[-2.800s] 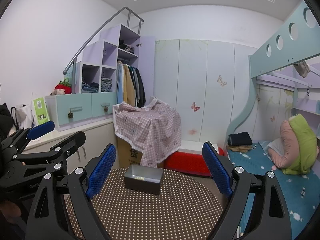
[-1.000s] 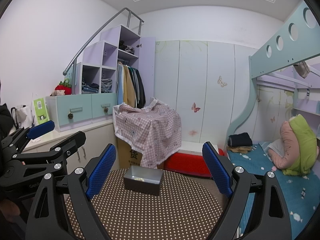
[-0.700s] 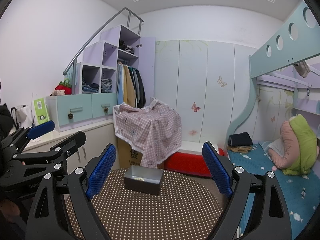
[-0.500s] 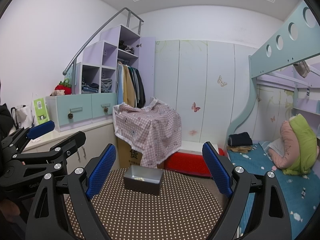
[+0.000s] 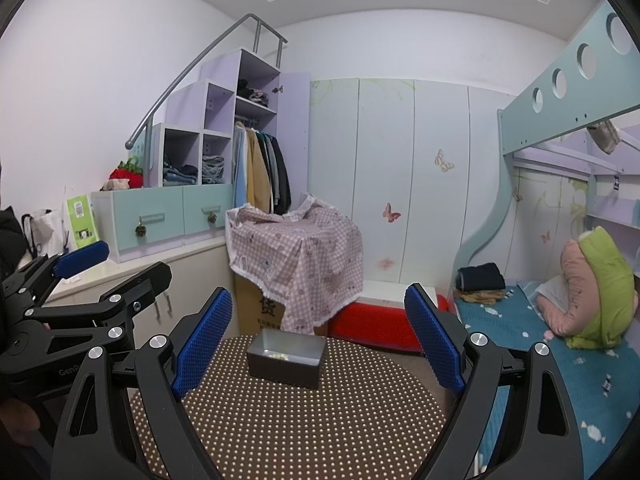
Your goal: Organize jewelry
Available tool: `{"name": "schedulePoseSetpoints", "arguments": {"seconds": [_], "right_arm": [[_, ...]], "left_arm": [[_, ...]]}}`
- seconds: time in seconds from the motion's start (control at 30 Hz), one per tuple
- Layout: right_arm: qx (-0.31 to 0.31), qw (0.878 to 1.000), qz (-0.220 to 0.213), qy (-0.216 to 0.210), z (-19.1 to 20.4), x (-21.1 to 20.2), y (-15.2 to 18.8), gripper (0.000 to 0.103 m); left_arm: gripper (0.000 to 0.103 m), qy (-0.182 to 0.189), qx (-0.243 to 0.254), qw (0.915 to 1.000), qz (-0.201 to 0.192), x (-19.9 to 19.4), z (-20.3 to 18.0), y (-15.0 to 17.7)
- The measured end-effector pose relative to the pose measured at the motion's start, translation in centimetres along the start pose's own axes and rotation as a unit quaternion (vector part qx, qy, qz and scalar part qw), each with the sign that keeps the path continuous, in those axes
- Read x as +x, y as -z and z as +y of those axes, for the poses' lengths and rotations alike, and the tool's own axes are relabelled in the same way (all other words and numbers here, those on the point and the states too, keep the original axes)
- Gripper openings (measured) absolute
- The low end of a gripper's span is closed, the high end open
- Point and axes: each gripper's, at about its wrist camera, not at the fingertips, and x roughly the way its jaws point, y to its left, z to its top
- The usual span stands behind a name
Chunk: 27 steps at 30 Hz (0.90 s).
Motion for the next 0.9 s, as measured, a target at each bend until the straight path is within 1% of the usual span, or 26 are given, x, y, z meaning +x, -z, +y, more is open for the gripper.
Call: {"name": "schedulePoseSetpoints", "arguments": {"seconds": [0.9], "right_arm": [[0.0,1.0,0.0,0.001,0.05,0.05,0.09,0.085]], "left_arm": [[0.089,0.002,0.001,1.0,0.004,0.24,0.52,0.34]]}}
